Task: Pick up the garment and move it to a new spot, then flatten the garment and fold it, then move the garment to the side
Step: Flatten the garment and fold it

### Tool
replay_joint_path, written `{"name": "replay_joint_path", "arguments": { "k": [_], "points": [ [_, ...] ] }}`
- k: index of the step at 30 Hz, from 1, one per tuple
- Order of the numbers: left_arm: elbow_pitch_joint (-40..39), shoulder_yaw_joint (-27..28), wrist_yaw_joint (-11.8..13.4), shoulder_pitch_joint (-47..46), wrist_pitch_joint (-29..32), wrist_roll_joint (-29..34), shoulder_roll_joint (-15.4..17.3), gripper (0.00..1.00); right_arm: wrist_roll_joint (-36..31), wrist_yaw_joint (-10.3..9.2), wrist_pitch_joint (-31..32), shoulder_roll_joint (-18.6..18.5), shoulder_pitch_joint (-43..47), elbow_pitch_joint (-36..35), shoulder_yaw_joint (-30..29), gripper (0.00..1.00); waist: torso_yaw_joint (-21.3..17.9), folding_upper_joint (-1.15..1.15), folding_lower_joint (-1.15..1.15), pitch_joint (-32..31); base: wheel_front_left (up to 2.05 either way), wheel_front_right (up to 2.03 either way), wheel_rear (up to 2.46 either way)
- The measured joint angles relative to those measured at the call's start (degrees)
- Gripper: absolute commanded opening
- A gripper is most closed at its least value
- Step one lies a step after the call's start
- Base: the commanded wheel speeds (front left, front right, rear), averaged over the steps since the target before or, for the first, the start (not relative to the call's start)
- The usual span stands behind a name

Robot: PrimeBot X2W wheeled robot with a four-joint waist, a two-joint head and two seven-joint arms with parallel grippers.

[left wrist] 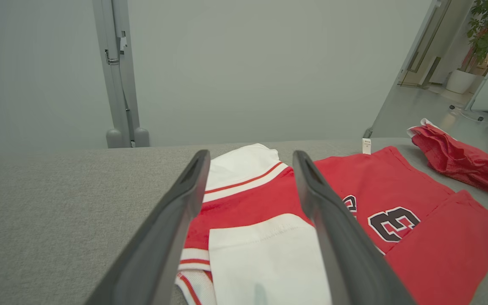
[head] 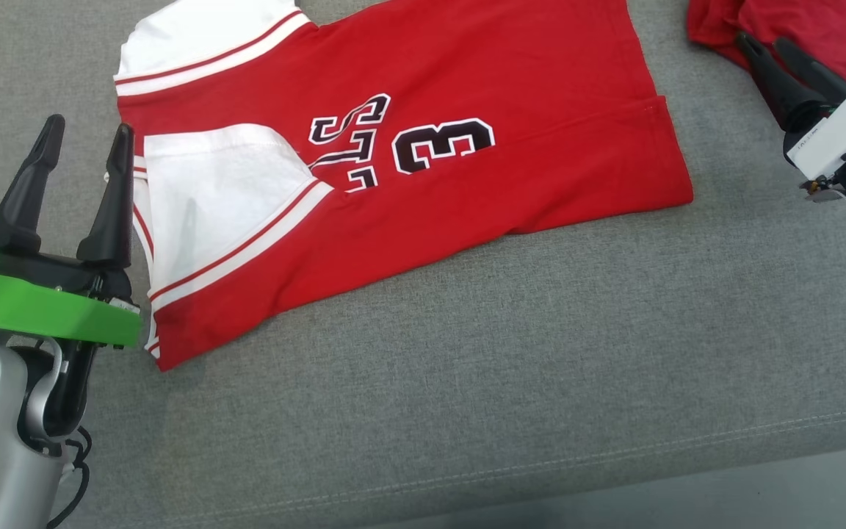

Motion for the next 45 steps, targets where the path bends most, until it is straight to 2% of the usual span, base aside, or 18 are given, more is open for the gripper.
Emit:
{"name": "replay_joint_path", "arguments": {
  "k": [7,12,21,30,37,45],
  "points": [
    [5.47,-1.66,0.05,-0.47,-0.01,1.75,0.08,1.00,-2.77,0.00,-2.69,-0.76,-0.18,-6.71,2.45,1.00,-0.50,0.00,0.00,-0.23,0.00,0.00,0.00],
    [8.15,-2.96,0.64,-4.69,0.79,3.97,-0.07,1.00,-4.57,0.00,-3.86,-0.71,-0.45,-8.68,3.88,1.00,-0.91,0.00,0.00,0.81,0.00,0.00,0.00],
    [15.02,-4.43,4.15,-13.22,4.61,6.81,-2.35,1.00,-7.19,0.00,-4.98,-0.60,-2.98,-8.72,5.58,1.00,-1.12,0.00,0.00,2.96,0.00,0.00,0.00],
    [21.20,-4.92,7.60,-22.32,9.77,8.20,-3.68,1.00,-9.01,0.01,-3.60,1.56,-8.59,-9.99,9.04,1.00,-1.36,0.00,0.00,6.05,0.00,0.00,0.00],
    [24.36,-5.04,8.70,-27.07,12.60,10.21,-3.28,1.00,-9.02,0.01,-3.10,1.48,-10.30,-10.60,9.81,1.00,-2.16,0.00,0.00,9.14,0.00,0.00,0.00],
    [27.80,-5.86,8.93,-29.45,12.52,11.03,-4.11,1.00,-9.02,0.01,-3.91,1.12,-10.52,-8.73,10.24,1.00,-2.64,0.00,0.00,11.40,0.00,0.00,0.00]
  ]
}}
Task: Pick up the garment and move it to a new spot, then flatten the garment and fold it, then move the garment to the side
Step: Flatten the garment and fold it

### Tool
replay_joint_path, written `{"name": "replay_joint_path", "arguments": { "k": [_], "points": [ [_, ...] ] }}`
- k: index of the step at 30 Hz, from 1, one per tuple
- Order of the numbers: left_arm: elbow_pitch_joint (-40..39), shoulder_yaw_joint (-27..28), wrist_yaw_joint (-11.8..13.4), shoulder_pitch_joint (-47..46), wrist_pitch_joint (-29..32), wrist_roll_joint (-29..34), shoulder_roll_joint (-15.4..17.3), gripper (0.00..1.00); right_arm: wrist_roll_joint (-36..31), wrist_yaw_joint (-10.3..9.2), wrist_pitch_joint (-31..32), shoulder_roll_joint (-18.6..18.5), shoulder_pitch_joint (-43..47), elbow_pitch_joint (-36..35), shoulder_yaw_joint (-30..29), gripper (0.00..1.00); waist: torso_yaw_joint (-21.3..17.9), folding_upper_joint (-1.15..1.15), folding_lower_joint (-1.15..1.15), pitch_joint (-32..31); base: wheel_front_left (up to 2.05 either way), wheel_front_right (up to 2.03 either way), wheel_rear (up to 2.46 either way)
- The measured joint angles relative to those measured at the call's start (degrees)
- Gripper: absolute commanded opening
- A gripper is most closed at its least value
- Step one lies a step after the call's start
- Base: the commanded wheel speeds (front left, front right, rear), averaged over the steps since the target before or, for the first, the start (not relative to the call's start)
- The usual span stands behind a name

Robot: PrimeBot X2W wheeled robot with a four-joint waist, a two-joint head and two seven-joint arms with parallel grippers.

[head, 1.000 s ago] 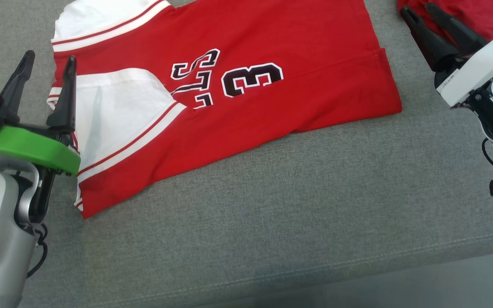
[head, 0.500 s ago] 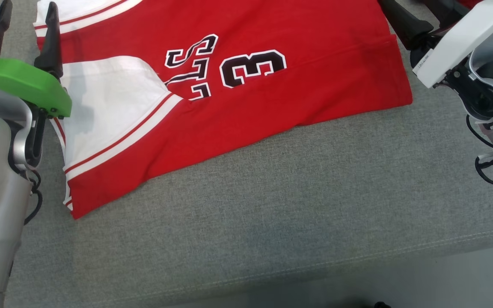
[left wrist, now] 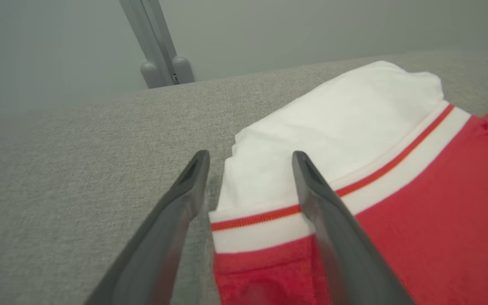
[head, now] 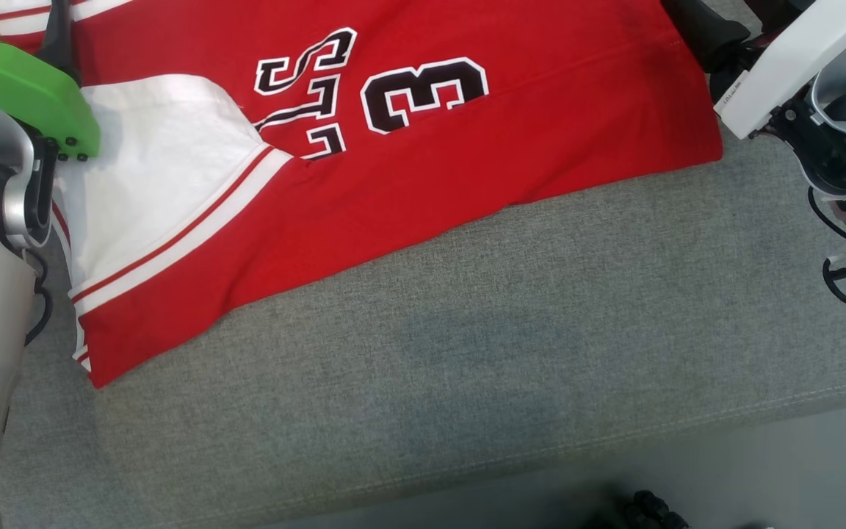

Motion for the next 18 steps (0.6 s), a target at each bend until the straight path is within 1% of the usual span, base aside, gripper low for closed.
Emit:
{"name": "replay_joint_path", "arguments": {
  "k": [9,18],
  "points": [
    [2.83,-0.29,0.31,-3.41,0.74,0.52,0.09,1.00,0.07,0.00,-0.71,0.32,-0.10,0.27,1.19,1.00,0.38,0.00,0.00,-0.18,0.00,0.00,0.00],
    [6.90,-0.60,0.80,-5.22,3.54,0.59,0.10,1.00,0.19,0.00,-0.71,0.92,-1.55,-0.32,3.31,1.00,-0.75,0.00,0.00,0.60,0.00,0.00,0.00]
  ]
}}
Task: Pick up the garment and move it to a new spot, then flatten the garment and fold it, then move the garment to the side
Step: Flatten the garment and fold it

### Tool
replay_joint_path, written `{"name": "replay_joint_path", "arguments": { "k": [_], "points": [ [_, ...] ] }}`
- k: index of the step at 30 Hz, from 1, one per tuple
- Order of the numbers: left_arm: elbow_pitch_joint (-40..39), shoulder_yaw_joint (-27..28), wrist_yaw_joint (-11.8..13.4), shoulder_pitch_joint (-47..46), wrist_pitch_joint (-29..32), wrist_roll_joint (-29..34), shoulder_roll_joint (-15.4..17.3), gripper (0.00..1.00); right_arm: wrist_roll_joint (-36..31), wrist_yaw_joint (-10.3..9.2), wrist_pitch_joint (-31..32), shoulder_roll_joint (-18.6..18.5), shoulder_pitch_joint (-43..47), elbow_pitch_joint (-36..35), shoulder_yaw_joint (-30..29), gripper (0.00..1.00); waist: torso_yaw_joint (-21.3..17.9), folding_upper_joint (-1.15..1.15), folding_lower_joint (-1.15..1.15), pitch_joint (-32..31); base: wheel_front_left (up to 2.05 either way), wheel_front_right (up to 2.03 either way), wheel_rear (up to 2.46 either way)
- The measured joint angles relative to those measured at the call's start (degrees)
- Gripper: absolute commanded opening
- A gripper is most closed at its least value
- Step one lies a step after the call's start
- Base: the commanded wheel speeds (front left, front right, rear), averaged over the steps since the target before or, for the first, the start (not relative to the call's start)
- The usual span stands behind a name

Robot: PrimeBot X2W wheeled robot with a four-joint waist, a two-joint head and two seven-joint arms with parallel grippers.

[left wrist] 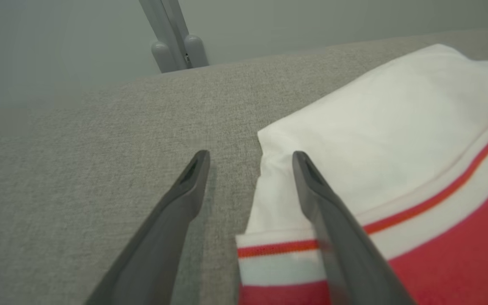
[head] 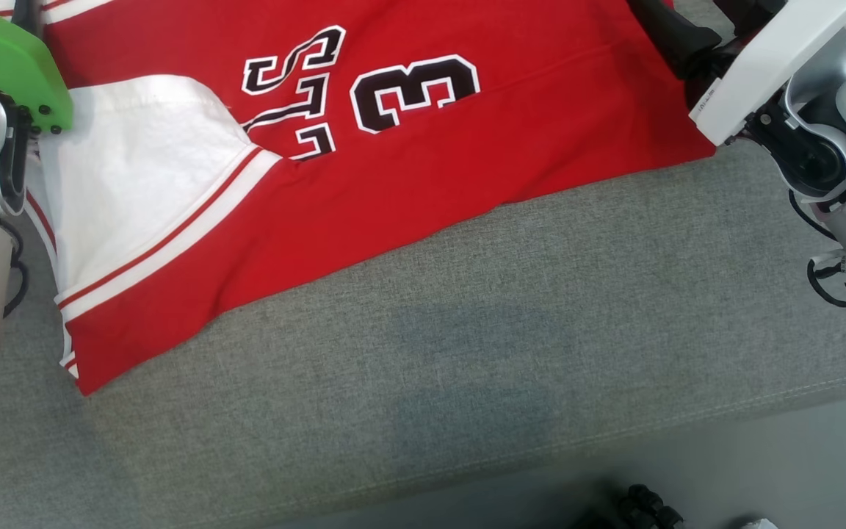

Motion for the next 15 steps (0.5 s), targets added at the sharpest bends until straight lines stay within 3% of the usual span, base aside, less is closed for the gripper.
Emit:
{"name": "replay_joint_path", "arguments": {
  "k": [8,9,10,11,13,15],
  "points": [
    [2.57,-1.29,-0.08,-2.10,2.86,0.32,-1.30,1.00,0.49,0.00,-0.55,-0.70,0.00,0.48,0.38,1.00,-0.56,0.00,0.00,-0.07,0.00,0.00,0.00],
    [2.68,-1.40,-0.14,-2.22,2.96,0.32,-1.41,0.96,0.60,0.00,-0.69,-0.73,0.00,0.56,0.44,1.00,-0.58,0.00,0.00,-0.11,0.00,0.00,0.00],
    [2.81,-1.53,-0.18,-2.37,2.96,0.32,-1.51,0.78,0.73,0.00,-1.02,-0.74,0.00,0.63,0.49,1.00,-0.58,0.00,0.00,-0.16,0.00,0.00,0.00],
    [2.96,-1.71,-0.51,-2.48,3.02,0.32,-1.62,0.51,0.87,0.00,-1.07,-0.75,0.00,0.68,0.57,1.00,-0.58,0.00,0.00,-0.20,0.00,0.00,0.00],
    [3.32,-2.14,-0.90,-2.81,3.28,0.32,-1.93,0.28,0.98,0.00,-1.10,-0.74,0.00,0.76,0.79,1.00,-0.54,0.00,0.00,-0.29,0.00,0.00,0.00],
    [3.55,-2.41,-1.36,-3.01,3.27,0.33,-2.26,0.13,0.99,0.00,-1.36,-0.75,0.00,0.90,1.00,1.00,-0.47,0.00,0.00,-0.37,0.00,0.00,0.00]
  ]
}}
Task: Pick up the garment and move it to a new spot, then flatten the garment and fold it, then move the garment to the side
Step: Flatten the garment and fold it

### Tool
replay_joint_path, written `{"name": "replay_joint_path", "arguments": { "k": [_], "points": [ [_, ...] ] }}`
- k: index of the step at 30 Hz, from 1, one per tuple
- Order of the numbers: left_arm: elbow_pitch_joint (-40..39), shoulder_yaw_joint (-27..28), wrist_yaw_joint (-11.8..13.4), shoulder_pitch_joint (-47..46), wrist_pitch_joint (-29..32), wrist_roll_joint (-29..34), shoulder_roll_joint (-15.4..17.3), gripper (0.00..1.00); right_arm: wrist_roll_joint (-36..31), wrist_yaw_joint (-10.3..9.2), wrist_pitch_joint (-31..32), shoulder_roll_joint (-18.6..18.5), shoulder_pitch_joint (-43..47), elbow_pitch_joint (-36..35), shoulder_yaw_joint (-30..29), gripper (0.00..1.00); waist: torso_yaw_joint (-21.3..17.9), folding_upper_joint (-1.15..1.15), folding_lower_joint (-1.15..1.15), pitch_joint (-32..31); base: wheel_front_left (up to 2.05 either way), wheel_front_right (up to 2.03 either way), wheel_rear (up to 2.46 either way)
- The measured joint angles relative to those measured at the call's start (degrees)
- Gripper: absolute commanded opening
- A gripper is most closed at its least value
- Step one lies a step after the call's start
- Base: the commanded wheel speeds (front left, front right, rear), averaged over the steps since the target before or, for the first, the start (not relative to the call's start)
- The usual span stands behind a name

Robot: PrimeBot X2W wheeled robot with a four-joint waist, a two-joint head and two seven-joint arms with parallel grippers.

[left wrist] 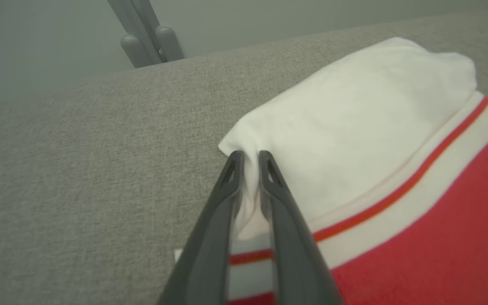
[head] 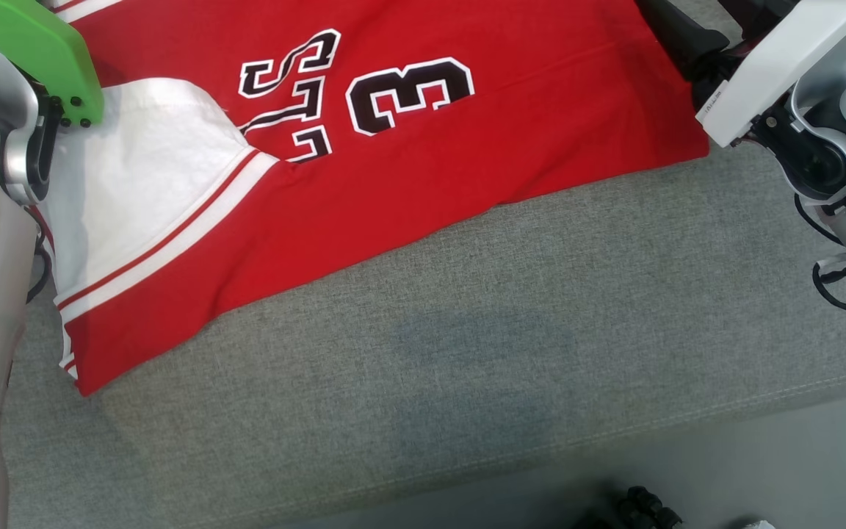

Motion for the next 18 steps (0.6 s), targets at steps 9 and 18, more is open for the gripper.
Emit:
{"name": "replay_joint_path", "arguments": {
  "k": [9,18],
  "points": [
    [0.52,-1.37,-2.10,-0.04,-1.98,0.08,-1.86,0.00,0.44,0.00,-1.21,-1.21,-0.02,1.44,0.46,1.00,1.06,0.00,0.00,-1.07,0.00,0.00,0.00],
    [-3.12,-1.34,-4.85,0.03,-8.13,-0.10,-2.96,0.00,0.64,0.00,-1.71,-3.30,-0.82,2.50,0.53,1.00,3.45,0.00,0.00,-3.11,0.00,0.00,0.00]
  ]
}}
